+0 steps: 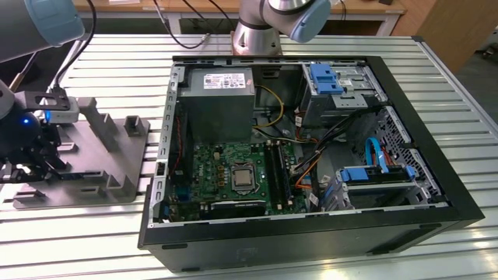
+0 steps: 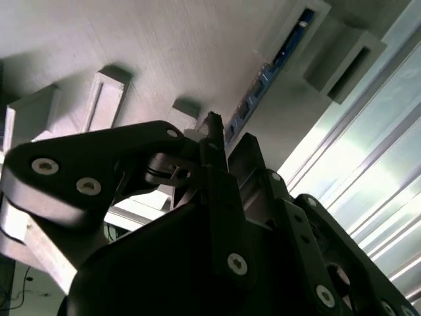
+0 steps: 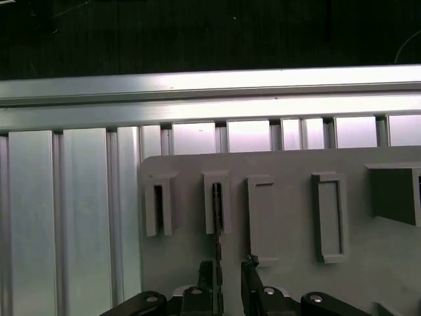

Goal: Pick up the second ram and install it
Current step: 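Pick up the second ram and move it above second insertion slot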

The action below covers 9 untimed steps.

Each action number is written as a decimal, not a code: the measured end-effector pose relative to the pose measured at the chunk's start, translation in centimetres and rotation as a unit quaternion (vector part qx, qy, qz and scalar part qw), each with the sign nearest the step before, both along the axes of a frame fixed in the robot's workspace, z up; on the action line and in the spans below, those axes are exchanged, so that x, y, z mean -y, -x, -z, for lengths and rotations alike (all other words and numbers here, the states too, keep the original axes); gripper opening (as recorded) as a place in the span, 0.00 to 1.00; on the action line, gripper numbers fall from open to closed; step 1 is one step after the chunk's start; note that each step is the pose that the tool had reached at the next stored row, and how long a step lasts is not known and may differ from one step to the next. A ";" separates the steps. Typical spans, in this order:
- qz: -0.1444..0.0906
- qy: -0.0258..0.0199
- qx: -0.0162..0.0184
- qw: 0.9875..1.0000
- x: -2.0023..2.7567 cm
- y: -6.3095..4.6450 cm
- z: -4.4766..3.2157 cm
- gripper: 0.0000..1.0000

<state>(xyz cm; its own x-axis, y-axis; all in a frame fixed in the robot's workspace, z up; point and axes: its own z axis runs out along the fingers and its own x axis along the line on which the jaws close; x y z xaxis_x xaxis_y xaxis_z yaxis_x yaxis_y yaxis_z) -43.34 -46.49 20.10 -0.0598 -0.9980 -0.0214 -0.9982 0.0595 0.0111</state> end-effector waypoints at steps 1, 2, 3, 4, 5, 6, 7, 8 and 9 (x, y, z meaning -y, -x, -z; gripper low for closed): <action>0.000 0.000 0.000 1.000 0.01 0.0 0.00 0.31; 0.000 0.000 0.000 1.000 0.00 0.0 0.00 0.31; 0.000 0.000 0.000 1.000 0.01 0.0 0.00 0.31; 0.000 0.000 0.000 1.000 0.05 0.0 0.01 0.31; 0.000 0.000 0.000 1.000 0.09 0.0 0.01 0.31; 0.000 0.000 0.000 1.000 0.09 0.0 0.01 0.31; -0.001 0.000 0.000 1.000 0.09 0.0 0.01 0.31; -0.006 0.000 0.000 1.000 0.10 0.0 0.02 0.31; -0.011 0.000 0.000 1.000 0.10 0.0 0.02 0.31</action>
